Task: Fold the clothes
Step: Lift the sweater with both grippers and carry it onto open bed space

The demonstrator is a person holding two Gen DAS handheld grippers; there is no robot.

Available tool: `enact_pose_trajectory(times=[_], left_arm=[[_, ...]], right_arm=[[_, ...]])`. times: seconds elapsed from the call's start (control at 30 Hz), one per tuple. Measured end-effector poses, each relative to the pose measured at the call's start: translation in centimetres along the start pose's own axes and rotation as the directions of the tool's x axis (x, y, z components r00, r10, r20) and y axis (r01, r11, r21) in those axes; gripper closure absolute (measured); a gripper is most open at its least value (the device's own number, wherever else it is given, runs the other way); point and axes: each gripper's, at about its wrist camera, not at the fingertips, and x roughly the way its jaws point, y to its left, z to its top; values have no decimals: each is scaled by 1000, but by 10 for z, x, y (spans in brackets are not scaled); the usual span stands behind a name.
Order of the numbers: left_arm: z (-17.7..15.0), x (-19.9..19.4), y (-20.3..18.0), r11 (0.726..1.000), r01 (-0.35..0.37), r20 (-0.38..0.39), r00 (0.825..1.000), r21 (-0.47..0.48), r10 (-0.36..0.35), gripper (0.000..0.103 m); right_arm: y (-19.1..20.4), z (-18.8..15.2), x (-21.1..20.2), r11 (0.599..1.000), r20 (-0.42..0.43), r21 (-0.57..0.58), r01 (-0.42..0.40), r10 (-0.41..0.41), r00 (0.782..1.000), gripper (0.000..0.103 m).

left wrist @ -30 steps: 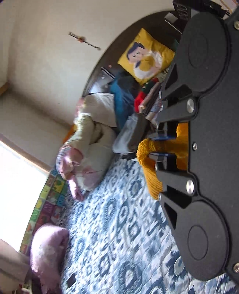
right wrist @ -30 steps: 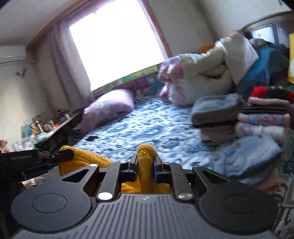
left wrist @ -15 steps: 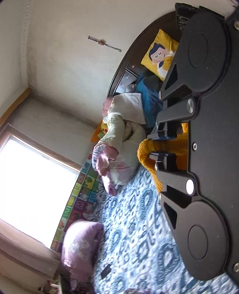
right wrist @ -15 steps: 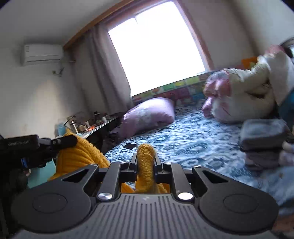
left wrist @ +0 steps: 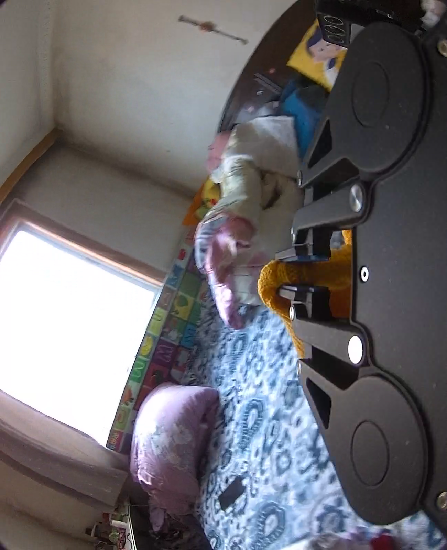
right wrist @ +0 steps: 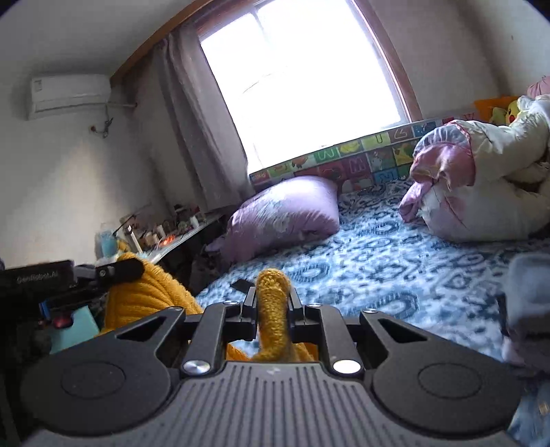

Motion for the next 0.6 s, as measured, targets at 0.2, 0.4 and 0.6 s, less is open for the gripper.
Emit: enact_pose_trajectory(times=[0.2,0.4,0.6], left_arm=[[-40,17,37,1000,-20,-44,999,-13,19,93],[-170,4,77,993,-111,-209,973,-46,99,93],[-248,-18,103,971,-181,-310,942,-158,125,93]], right_arm=[[-25,-23,39,999,4,11,43,-43,999,86],[-60,-158,44,991,-160,85,106,-91,983,86],[-81,-288,27,962,-329,206,179,-104,939,86]])
